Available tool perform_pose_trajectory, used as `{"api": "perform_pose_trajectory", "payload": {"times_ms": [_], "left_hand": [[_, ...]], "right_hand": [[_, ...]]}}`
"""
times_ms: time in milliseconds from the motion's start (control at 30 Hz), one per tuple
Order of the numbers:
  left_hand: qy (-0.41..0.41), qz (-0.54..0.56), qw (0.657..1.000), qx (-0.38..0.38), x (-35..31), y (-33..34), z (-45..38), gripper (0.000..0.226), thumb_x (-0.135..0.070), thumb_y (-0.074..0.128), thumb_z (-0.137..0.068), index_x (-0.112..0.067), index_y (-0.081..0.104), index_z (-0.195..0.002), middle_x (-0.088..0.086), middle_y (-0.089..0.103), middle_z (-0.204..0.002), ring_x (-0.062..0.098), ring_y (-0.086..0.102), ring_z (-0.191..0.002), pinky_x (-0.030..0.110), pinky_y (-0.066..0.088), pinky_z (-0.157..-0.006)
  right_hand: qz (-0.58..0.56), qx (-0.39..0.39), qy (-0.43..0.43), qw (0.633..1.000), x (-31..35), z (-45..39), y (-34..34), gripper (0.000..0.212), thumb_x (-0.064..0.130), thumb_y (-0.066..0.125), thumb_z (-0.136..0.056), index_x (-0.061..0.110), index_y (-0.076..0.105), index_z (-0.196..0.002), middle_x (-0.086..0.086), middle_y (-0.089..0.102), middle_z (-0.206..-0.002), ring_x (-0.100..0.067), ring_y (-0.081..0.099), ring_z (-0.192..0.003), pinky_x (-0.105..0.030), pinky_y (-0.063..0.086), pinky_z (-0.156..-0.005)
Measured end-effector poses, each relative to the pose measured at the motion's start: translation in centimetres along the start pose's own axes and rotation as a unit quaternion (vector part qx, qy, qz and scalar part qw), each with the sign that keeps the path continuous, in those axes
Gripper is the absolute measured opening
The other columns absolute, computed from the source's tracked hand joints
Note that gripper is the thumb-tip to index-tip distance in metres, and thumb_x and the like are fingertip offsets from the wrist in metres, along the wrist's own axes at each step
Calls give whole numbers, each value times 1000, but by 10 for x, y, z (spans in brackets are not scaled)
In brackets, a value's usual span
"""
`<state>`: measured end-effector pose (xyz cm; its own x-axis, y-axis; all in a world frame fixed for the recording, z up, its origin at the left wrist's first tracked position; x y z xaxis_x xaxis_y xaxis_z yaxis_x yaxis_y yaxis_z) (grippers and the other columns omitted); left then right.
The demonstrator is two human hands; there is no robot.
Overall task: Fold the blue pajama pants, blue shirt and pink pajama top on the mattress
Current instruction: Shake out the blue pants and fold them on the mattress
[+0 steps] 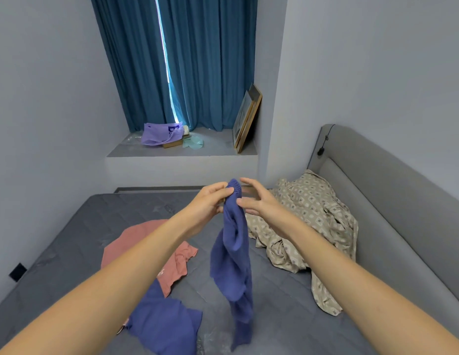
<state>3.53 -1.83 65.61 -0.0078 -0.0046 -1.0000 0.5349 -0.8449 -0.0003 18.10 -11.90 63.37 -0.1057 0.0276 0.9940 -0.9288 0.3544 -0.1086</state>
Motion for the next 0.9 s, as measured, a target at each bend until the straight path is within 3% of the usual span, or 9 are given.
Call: {"api": "perform_pose_trajectory", "payload": {"times_ms": [133, 200, 267, 367, 500, 600, 700, 833, 900], "left_hand": [[17, 5, 999, -31, -8, 2, 7, 26, -25, 56, -101, 0, 58, -106, 16, 53, -99, 23, 49, -83, 34, 40, -76], [24, 9, 998, -59, -11, 1, 11, 31, -26, 58, -98, 4, 58, -106, 17, 58, -102, 25, 53, -93, 37, 41, -83], [33, 26, 995, -94, -14, 0, 16, 17, -20, 55, -99, -4, 60, -97, 15, 59, -97, 23, 56, -90, 34, 44, -78], [41, 18, 990, -135, -17, -1, 23, 19, -16, 51, -101, -17, 54, -83, 12, 53, -89, 21, 51, -83, 33, 40, -69], [50, 12, 987, -149, -23, 1, 34, 27, -19, 49, -102, -20, 57, -76, 5, 59, -83, 17, 55, -77, 29, 43, -68], [63, 4, 986, -154, -34, 2, 41, 36, -18, 50, -102, -26, 59, -69, 0, 62, -79, 13, 58, -74, 26, 45, -68], [75, 5, 982, -173, -43, -5, 50, 32, -19, 51, -103, -24, 59, -72, 0, 62, -79, 11, 57, -73, 24, 45, -67], [80, 32, 978, -191, -48, -27, 67, 17, -26, 59, -95, -21, 67, -82, 8, 64, -88, 23, 57, -87, 39, 42, -82], [84, 25, 975, -203, -49, -40, 78, 18, -28, 65, -90, -22, 67, -73, 7, 63, -83, 25, 53, -87, 42, 38, -82]], "right_hand": [[-19, 86, 2, 996, -1, 1, -10, 42, 17, 76, -90, 17, 65, -130, -12, 74, -120, -25, 69, -117, -41, 51, -106], [3, 75, -36, 997, 1, 0, -10, 29, 14, 74, -91, 10, 72, -120, -11, 74, -103, -25, 69, -96, -36, 54, -90], [19, 58, -56, 997, 4, -3, -9, 23, 10, 72, -92, 3, 71, -114, -9, 61, -89, -19, 55, -81, -27, 47, -74], [66, 75, -62, 993, 5, -4, -8, 16, 9, 69, -95, 1, 67, -108, -5, 65, -96, -16, 58, -88, -35, 49, -76], [129, 165, -40, 977, -5, 13, 6, 44, 13, 76, -88, 15, 63, -130, -3, 72, -123, -18, 70, -113, -37, 57, -97], [147, 139, -41, 978, -18, 21, 15, 29, 11, 71, -88, 9, 69, -118, -6, 76, -115, -13, 71, -103, -44, 58, -96], [183, 94, -59, 977, -13, 27, 11, 23, 27, 68, -87, 9, 73, -100, -11, 76, -104, -10, 64, -89, -51, 54, -90], [205, 58, -83, 973, 9, 37, 0, 13, 24, 69, -89, 12, 70, -87, 4, 66, -83, -8, 57, -79, -35, 45, -74], [222, 40, -105, 969, 22, 44, -2, 6, 14, 71, -89, 17, 70, -84, 8, 67, -81, -6, 58, -76, -32, 46, -74]]}}
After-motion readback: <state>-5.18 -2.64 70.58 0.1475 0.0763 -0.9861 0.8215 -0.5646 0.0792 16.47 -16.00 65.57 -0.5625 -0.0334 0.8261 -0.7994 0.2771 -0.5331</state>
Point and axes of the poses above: each hand's wrist, its own z-axis away from the middle knuckle, its own y-axis out of the palm, x = y × z, the point moved 2 cm from there along -z, towards the middle knuckle
